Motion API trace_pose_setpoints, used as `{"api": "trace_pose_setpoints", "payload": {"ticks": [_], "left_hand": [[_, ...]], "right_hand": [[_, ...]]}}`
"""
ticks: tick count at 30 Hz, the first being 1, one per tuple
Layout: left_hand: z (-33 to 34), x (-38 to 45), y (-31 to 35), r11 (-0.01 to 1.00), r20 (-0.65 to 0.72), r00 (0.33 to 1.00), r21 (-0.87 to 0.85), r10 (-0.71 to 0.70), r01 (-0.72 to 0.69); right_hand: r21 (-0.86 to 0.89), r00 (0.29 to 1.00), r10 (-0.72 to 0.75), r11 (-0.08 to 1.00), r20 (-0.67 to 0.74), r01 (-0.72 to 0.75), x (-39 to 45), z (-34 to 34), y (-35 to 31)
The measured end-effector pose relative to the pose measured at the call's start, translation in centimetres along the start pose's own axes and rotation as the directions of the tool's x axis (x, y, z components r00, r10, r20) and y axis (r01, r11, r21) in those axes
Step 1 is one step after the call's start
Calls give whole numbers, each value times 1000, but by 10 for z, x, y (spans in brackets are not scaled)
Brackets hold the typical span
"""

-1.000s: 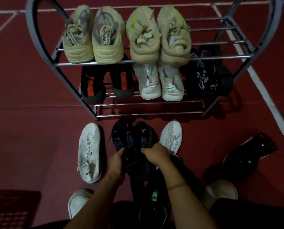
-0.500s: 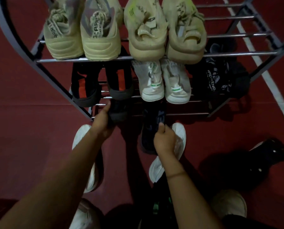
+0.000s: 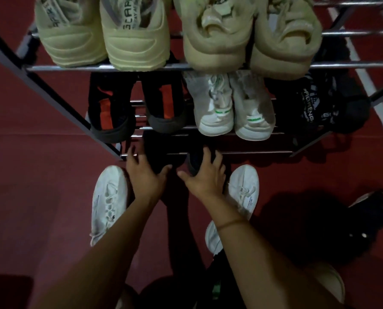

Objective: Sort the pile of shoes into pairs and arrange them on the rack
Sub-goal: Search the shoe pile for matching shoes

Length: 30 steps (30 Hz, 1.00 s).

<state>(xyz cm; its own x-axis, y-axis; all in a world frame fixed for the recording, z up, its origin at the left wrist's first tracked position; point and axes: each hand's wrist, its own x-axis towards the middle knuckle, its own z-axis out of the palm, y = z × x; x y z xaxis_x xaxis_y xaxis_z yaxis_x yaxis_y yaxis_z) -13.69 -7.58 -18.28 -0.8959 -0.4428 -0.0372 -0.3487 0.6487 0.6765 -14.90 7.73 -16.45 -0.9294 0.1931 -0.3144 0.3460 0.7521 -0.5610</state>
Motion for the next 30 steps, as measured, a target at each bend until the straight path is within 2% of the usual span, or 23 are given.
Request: {"api": "trace_pose_setpoints", "payload": {"ticks": [1,3,5,7,11,14,16,20,22,26,28,30], "left_hand": [[-2,7,2,996,27,997,43,71,-72],[-6,20,-2,988,66,990,88,123,-129],[-12,23,-4,987,48,992,110,113,-118],[-12,21,-3,997,-5,999,70,37,-37],[-20,25,7,962,-116,975,-218,-191,162],[-32,35,3,973,-173,965,-151,-197,172],[-33,38,-3,977,-162,964,-71,-212,203],[-29,31,-8,984,-106,978,-3,-180,180],[-31,29,-9,984,-121,976,-19,-179,178],[-35,32,-10,984,-147,973,-40,-180,176],[-35,34,-10,982,-140,972,-54,-186,181],[-31,34,-12,985,-130,977,-49,-170,165]], "right_hand": [[-40,1000,11,999,7,-10,3,0,2],[-44,1000,22,999,-5,-22,10,-3,3],[8,1000,6,1000,-29,-6,12,-2,-5],[72,998,-25,997,-56,29,10,4,-17],[116,995,-97,989,2,96,4,21,-51],[85,985,-154,985,79,148,1,35,-66],[84,980,-177,982,94,169,0,42,-67],[174,989,-148,973,-16,149,2,46,-61],[209,991,-114,970,-74,127,5,43,-62],[246,962,-120,952,-245,181,16,33,-58],[281,959,-97,944,-265,173,15,29,-58],[243,967,-143,950,-211,194,12,31,-62]]}}
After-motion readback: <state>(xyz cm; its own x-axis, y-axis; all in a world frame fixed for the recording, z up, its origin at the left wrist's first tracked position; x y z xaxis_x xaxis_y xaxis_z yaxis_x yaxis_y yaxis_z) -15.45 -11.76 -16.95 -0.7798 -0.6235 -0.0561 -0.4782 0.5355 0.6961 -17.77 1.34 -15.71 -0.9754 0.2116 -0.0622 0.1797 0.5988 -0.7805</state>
